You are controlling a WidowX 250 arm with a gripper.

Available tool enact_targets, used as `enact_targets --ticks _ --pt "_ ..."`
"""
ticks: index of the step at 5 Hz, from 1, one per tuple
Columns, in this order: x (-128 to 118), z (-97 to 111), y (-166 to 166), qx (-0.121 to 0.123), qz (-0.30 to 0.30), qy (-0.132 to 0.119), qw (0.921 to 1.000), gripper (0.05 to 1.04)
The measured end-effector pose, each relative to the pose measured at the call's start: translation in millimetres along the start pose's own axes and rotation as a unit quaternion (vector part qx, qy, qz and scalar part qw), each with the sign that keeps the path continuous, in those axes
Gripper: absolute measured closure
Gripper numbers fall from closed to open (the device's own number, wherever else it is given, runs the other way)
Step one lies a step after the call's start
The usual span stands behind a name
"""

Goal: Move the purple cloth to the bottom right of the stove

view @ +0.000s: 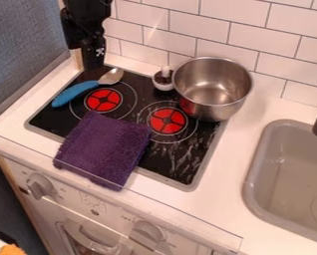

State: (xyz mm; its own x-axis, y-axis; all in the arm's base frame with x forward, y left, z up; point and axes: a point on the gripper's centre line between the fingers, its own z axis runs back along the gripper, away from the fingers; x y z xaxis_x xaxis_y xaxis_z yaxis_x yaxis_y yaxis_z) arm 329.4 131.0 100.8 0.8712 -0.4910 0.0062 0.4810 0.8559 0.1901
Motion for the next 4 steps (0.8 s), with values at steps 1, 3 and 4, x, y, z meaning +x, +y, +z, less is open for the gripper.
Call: enact_targets --ticks 1,3,4 --pt "-1 -11 -4 -0.015 0.001 0.009 0.9998 0.082" --pt "-19 -21 -30 -0.045 0.047 0.012 0.9978 0.082" --pt "-21 -15 -54 -0.043 0.028 -0.019 0.9985 0.082"
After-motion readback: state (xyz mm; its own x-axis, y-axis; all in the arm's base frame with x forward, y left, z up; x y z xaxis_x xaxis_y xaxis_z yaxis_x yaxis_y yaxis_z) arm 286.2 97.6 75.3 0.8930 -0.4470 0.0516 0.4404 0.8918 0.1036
